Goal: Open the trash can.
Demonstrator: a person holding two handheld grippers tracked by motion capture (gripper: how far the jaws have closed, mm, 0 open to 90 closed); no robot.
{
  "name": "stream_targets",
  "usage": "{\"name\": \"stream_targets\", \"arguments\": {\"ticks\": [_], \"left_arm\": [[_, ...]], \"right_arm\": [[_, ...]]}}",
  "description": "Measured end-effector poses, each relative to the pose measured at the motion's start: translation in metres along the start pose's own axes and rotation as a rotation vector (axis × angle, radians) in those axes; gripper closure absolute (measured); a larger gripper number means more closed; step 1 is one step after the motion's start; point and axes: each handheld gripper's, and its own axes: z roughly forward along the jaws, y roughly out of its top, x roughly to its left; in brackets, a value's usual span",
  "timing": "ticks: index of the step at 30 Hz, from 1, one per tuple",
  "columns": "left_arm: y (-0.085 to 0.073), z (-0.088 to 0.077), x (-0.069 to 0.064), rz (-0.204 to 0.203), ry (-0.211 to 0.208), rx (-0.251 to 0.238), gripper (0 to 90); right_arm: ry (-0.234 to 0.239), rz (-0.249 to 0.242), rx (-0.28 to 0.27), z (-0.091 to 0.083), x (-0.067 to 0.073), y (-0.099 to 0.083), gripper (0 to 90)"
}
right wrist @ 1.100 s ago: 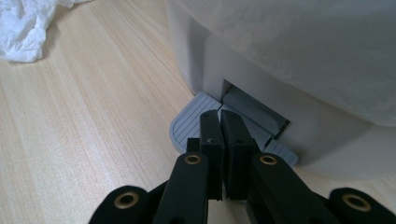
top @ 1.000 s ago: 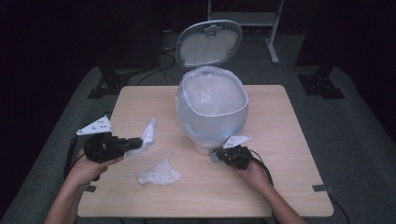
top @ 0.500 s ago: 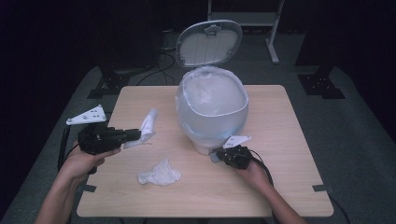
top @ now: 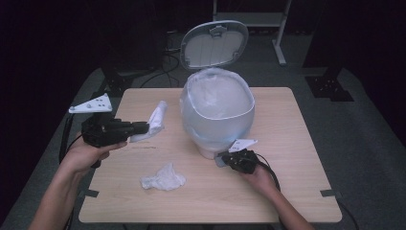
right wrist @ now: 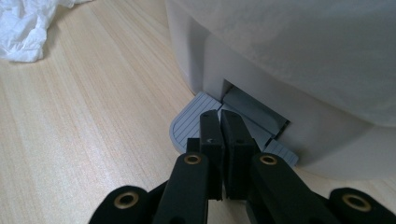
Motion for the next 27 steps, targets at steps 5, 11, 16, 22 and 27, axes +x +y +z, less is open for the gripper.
{"name": "stream_targets", "arguments": {"ticks": [5, 11, 16, 22, 27], "left_arm": [[0.010, 0.003, 0.000, 0.004, -0.011, -0.008, 87.3], [0.023, 0.010, -0.002, 0.016, -0.016, -0.007, 87.3], [0.034, 0.016, -0.003, 0.022, -0.015, -0.001, 87.3], [0.045, 0.023, -0.005, 0.034, -0.022, 0.002, 87.3], [0.055, 0.027, -0.007, 0.048, -0.022, 0.004, 87.3]], "right_arm": [[0.005, 0.006, -0.002, 0.000, 0.000, 0.000, 87.5], [0.004, 0.002, -0.001, 0.000, -0.001, 0.000, 87.5], [0.008, 0.002, -0.002, 0.000, -0.001, 0.000, 87.5], [0.002, -0.005, -0.001, 0.000, -0.001, 0.000, 87.5], [0.004, -0.004, -0.002, 0.000, -0.001, 0.000, 87.5]]}}
